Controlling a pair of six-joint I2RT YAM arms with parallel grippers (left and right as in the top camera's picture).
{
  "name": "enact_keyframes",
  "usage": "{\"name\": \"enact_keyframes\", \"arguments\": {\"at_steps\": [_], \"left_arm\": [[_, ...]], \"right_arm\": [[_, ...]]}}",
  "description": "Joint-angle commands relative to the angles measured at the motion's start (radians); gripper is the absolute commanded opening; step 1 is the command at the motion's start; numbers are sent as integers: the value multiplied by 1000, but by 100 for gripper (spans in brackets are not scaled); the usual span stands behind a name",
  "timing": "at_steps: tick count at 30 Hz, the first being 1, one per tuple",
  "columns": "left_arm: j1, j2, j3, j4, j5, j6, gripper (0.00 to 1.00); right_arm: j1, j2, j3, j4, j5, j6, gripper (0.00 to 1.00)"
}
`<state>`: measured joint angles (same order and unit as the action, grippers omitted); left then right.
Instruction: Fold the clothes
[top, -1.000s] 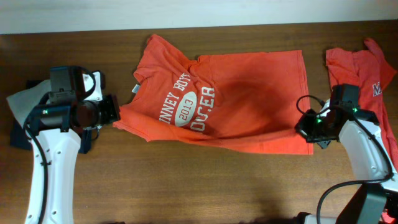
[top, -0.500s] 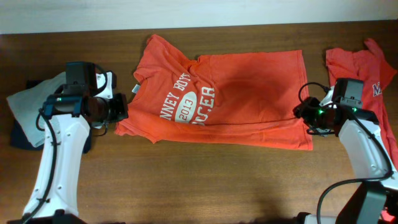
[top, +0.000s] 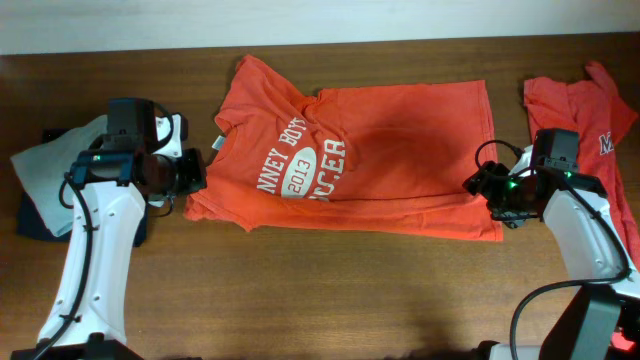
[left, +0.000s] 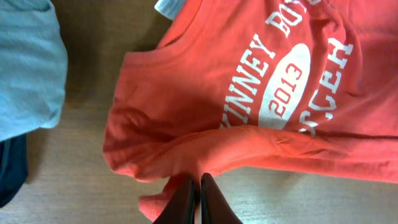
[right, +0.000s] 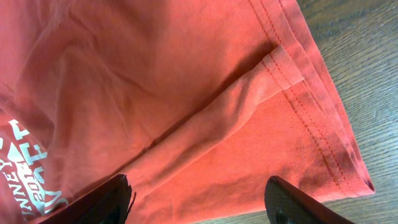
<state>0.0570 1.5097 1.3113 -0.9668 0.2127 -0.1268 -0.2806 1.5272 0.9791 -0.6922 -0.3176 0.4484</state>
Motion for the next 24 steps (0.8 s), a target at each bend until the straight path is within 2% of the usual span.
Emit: {"name": "enact_keyframes", "arguments": {"at_steps": [1,6,9,13,20,24], "left_arm": [[-2,11,19,35,-52,13,8],[-2,36,19,67,-82,24,10],[-5,40,19,0,-5,25,15],[-62,41,6,-101,16,142,19],[-259,93,-122,-53,-130,158,34],[-280,179,-166,-11,-142,158,36]], "right_arm": [[6,7,12,-8,-16,0,74],[6,7,12,-14,-15,0,74],[6,7,12,-28,-15,0,74],[6,7,12,-30,-13,-23,74],[6,7,12,-30,-11,-23,74],[6,7,12,-30,-11,-23,74]]}}
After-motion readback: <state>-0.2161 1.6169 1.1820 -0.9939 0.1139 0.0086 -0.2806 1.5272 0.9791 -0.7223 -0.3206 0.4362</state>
